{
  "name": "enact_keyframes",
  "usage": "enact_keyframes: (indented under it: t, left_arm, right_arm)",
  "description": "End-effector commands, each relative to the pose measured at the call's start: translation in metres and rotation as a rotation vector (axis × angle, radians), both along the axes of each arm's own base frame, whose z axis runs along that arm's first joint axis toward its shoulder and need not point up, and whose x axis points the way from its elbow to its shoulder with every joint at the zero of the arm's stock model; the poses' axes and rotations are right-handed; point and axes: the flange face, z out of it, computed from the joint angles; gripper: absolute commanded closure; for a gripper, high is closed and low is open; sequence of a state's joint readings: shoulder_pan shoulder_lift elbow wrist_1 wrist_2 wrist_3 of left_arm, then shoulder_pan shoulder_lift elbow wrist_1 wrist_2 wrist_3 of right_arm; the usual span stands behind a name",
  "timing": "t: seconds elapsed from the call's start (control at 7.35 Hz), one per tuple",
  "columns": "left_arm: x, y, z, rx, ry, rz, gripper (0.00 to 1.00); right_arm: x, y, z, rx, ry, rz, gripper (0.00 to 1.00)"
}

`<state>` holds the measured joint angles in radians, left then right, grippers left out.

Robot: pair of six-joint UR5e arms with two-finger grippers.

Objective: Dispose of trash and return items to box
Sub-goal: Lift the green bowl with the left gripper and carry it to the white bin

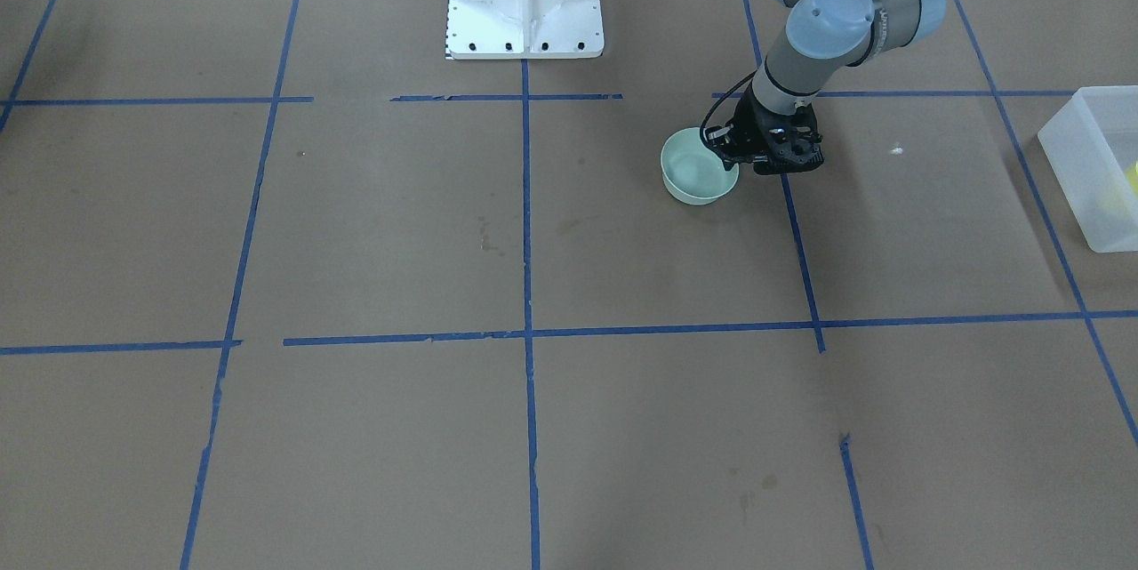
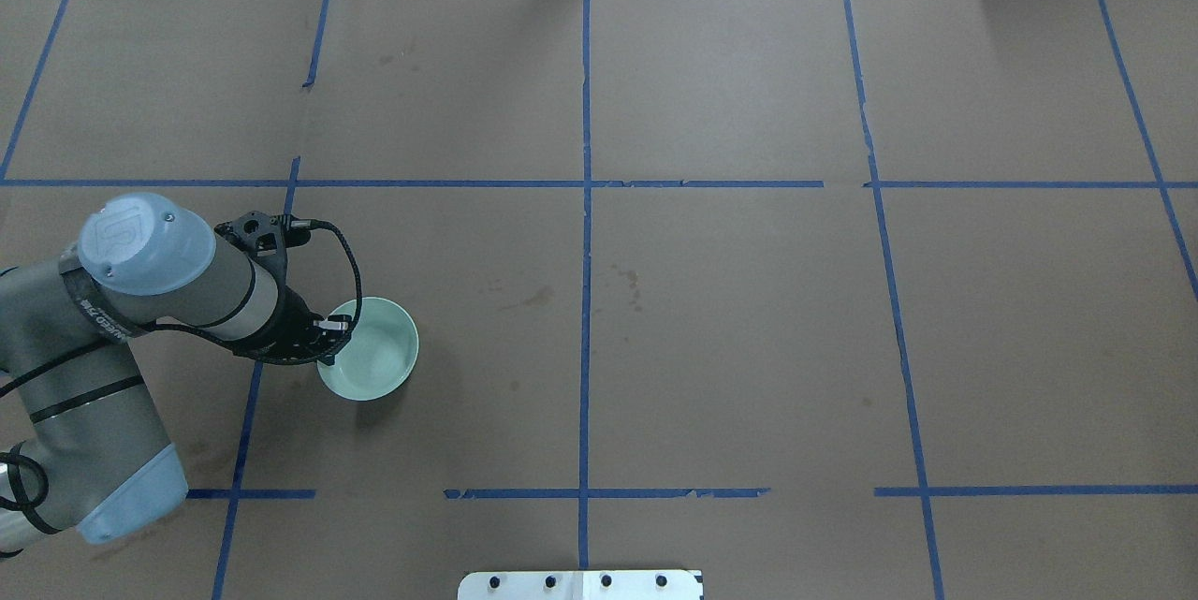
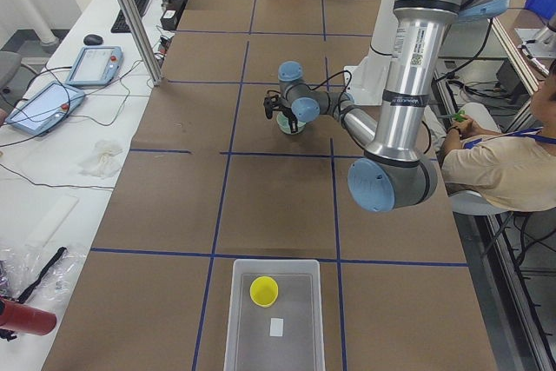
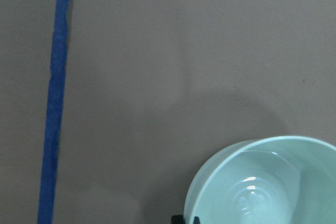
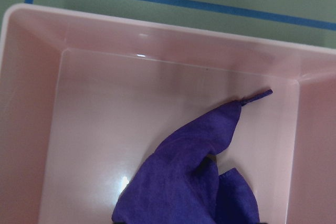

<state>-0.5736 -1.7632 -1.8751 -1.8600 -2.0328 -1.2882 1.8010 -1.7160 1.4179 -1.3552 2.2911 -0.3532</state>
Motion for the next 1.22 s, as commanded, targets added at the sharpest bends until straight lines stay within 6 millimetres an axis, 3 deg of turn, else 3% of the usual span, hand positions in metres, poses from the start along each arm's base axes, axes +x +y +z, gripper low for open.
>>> enact_keyframes:
  t: [0.0,0.14,0.41,0.54,0.82,0.95,1.09]
  left_arm:
    - [-0.028,-0.005,-0.033,0.040,0.055,-0.031,1.00]
    - [-0.066,-0.029,-0.045,0.101,0.072,-0.077,1.00]
    - [-0.144,-0.071,-0.029,0.241,0.030,-0.107,1.00]
    - [-0.213,-0.097,-0.004,0.331,-0.035,-0.132,1.00]
    - [-0.311,-0.107,0.063,0.444,-0.112,-0.011,1.00]
    - [-0.396,-0.128,0.119,0.465,-0.145,-0.002,1.00]
    - [-0.455,-0.135,0.178,0.489,-0.177,0.049,1.00]
  right_arm:
    - [-0.001,-0.030,-0.023,0.056,-0.035,-0.004,0.00]
    - [-0.007,-0.043,-0.031,0.072,-0.032,-0.025,0.00]
    - [-0.025,-0.071,-0.059,0.078,-0.097,-0.005,0.00]
    - [-0.038,-0.086,-0.073,0.069,-0.102,-0.001,0.00]
    - [-0.060,-0.106,-0.129,0.087,-0.116,0.035,0.00]
    - [-0.072,-0.110,-0.156,0.096,-0.121,0.046,0.00]
    - [-0.088,-0.113,-0.176,0.089,-0.130,0.054,0.00]
